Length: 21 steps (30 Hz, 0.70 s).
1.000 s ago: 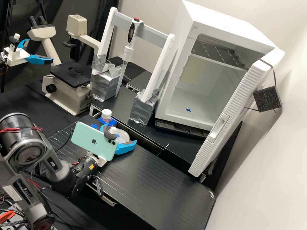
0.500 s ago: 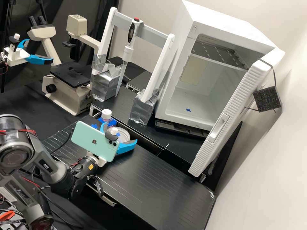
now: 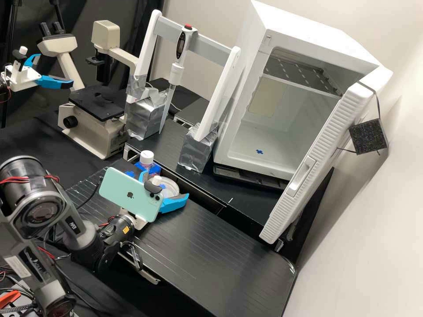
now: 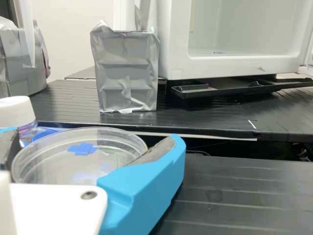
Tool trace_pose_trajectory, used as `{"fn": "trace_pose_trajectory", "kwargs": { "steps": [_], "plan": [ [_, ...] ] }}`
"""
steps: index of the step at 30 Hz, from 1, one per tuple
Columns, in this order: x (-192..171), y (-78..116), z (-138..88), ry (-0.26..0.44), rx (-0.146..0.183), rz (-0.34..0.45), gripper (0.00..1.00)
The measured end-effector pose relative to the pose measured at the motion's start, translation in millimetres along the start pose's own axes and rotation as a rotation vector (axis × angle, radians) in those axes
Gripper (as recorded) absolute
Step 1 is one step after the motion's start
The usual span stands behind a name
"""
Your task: Open the lid
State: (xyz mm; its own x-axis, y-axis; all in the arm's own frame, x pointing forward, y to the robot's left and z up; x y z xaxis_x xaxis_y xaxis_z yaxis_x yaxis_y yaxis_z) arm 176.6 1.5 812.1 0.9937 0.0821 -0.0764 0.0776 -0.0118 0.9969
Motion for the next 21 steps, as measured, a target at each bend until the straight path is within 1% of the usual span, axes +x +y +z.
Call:
{"fn": "trace_pose_trajectory", "kwargs": {
  "steps": [1,2,16,21],
  "plan": [
    [-0.1,0.2,0.2,-0.001,-0.001,0.001,0.0],
    [-0.1,0.2,0.2,-0.001,-0.001,0.001,1.0],
    [-0.1,0.4,0.3,-0.001,-0.002,0.003,1.0],
    [-1.7,4.4,2.1,-0.014,-0.008,0.025,1.0]
  ]
}}
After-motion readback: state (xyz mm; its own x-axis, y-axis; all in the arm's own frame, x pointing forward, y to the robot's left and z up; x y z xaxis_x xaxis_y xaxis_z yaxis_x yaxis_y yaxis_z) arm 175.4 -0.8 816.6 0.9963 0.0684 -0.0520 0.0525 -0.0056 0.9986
